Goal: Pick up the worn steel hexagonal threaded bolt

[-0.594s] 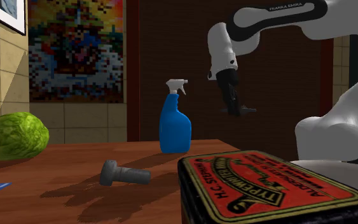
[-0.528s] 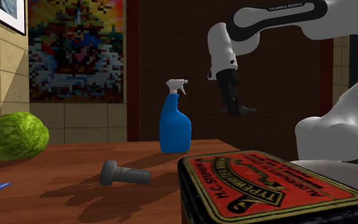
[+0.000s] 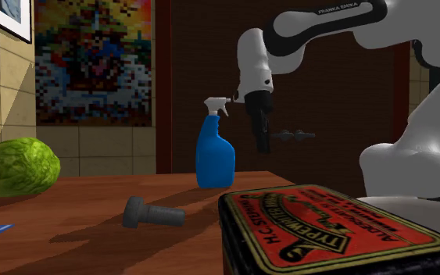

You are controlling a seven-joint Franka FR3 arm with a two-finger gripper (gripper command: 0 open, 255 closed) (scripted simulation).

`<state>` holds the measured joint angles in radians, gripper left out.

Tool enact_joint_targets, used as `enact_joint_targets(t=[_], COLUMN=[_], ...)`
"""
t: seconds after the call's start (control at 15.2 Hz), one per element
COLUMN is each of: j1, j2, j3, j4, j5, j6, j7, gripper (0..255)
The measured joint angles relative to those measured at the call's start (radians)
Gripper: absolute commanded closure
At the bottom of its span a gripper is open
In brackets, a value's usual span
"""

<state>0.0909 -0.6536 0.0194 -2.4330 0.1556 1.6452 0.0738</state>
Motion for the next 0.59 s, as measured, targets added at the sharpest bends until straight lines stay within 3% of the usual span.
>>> enact_joint_targets(t=[0.59], j1=[0.105], j2=[0.185], j3=[0.105], j4=[0.09], j5=[0.074], j6=[0.233], j7=[-0.036], gripper=[0])
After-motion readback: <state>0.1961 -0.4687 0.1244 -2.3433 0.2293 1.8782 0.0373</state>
